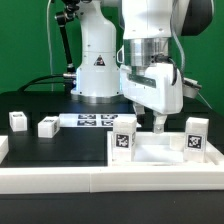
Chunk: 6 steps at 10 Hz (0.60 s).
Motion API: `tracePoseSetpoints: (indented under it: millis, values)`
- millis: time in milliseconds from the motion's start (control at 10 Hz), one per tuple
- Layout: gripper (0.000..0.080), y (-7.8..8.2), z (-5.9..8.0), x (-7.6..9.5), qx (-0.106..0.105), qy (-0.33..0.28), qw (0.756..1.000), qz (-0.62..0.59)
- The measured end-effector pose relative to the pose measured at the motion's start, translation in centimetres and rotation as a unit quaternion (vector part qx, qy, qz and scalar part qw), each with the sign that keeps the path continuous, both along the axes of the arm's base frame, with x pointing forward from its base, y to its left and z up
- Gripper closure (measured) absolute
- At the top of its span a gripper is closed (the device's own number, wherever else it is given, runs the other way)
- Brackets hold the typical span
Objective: Assemble square table
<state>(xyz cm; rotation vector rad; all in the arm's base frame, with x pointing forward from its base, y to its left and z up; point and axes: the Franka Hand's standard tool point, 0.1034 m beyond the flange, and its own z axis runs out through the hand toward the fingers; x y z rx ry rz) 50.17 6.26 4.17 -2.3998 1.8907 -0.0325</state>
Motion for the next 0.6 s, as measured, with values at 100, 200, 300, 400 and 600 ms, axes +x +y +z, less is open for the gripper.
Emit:
tracePoseSetpoints:
  millis: [100,200,300,400,600]
  values:
    - [0.015,-0.1,-0.2,-0.1,0.0,0.002,1.0,0.003]
    - [0.015,-0.7,-1.0,-0.1,-0.002,0.007,1.0,0.008]
    - [0.015,-1.0,-1.8,-0.4,-0.003,0.012,1.0,0.007]
    - [0.015,-1.1,-2.3,-0.7,-0.005,0.017,1.0,0.007]
    - [0.015,-1.1,-3.1,-1.2,-0.008,0.025,1.0,0.008]
